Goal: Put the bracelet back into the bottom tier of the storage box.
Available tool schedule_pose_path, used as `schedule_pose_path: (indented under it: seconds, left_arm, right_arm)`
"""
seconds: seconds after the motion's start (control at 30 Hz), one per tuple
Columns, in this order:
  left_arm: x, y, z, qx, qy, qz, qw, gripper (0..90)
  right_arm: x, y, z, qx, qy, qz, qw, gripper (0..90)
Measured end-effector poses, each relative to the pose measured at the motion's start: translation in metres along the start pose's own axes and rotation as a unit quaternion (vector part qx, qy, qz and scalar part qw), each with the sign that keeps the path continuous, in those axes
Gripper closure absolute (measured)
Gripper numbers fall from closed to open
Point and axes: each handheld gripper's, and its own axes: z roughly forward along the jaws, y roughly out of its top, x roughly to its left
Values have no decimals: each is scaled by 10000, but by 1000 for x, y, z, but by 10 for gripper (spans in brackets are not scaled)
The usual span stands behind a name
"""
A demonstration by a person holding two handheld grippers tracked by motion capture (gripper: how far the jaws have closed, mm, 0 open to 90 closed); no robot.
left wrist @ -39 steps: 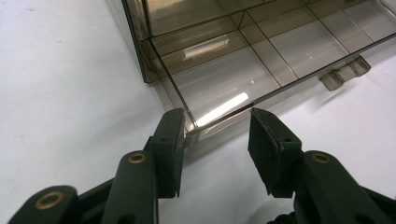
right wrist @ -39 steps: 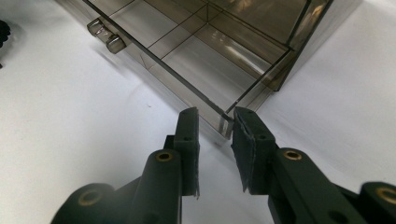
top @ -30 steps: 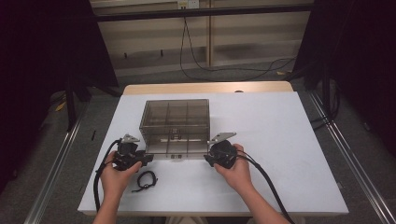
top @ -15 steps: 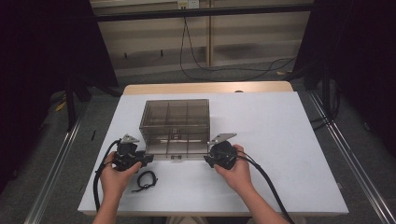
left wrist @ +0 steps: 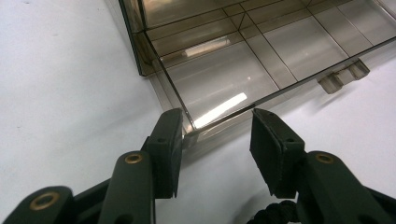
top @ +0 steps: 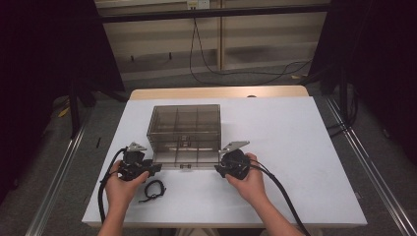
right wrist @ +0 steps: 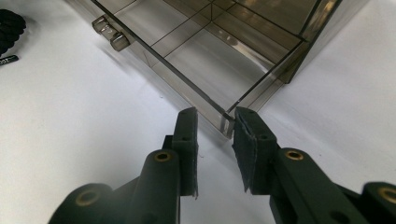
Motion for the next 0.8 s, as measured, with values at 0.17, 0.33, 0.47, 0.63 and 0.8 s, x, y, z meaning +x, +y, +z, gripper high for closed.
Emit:
schedule_pose_path:
  seconds: [0.17,0.33,0.47,0.63,0.8]
  left_arm:
    - [0,-1,0,-29,-25,-28,10000,545]
    - [1,-1,-2,13,-45,-5,10000,545]
    - [0,-1,-2,0,-50,-23,10000,545]
    - [0,-2,-4,-23,-54,-40,10000,547]
    - [-1,-3,-4,-55,-61,-73,9999,550]
  right_arm:
    - [0,0,0,4,10,-18,10000,708]
    - [0,0,-1,7,39,-6,10000,708]
    - [1,-1,-2,17,56,-1,10000,706]
    - [1,-1,-2,2,79,-8,10000,707]
    - [2,-2,-3,15,80,10,10000,707]
